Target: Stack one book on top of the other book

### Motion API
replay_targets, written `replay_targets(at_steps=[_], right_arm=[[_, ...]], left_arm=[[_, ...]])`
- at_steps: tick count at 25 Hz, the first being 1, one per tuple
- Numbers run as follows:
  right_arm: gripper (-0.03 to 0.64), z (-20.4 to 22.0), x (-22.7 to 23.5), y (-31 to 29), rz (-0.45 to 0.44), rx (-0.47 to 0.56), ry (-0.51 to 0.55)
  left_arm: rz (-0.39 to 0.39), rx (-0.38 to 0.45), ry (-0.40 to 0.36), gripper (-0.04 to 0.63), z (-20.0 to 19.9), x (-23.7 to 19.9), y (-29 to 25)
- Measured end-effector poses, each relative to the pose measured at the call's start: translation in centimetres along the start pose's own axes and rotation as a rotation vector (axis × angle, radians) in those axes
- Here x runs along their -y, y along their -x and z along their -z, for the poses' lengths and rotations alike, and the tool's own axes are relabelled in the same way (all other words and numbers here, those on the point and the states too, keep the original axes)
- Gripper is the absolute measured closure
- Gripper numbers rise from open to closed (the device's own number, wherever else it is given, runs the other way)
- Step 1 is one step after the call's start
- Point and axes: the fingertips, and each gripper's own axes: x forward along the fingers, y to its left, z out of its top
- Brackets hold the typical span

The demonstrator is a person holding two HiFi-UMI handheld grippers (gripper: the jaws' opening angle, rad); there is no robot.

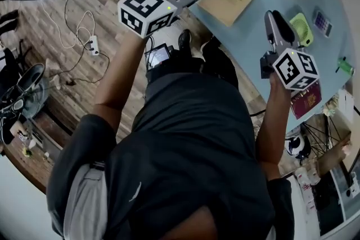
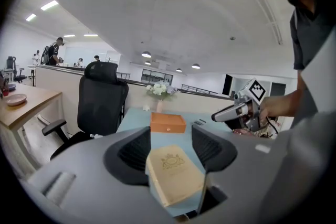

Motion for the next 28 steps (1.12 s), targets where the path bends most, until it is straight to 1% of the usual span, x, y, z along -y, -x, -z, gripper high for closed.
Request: replay_targets(at_steps=[10, 17, 21, 25, 28], right_arm=[[0.529, 6.0, 2.5, -4.5, -0.019, -0.125, -0.071], [0.528, 10.1, 4.9, -7.4, -0.004, -0.188, -0.167], [0.528, 12.2, 5.7, -9.0, -0.014, -0.213, -0.228], [0.526, 13.9, 6.8, -10.0, -0.001, -0.230, -0.273], [0.523, 14.9, 7.1, -10.6, -0.003, -0.244, -0.297]], left_arm=[[-0.026, -0.091, 0.080, 0.299, 6.4, -1.2, -3.6], [-0.039, -0.157, 0.146, 0.299, 11.1, -2.3, -6.1], [-0.042, -0.201, 0.185, 0.299, 13.9, -2.7, -7.6], [-0.050, -0.247, 0.210, 0.299, 16.5, -3.1, -9.0], [-0.048, -0.263, 0.232, 0.299, 17.8, -3.4, -9.7]])
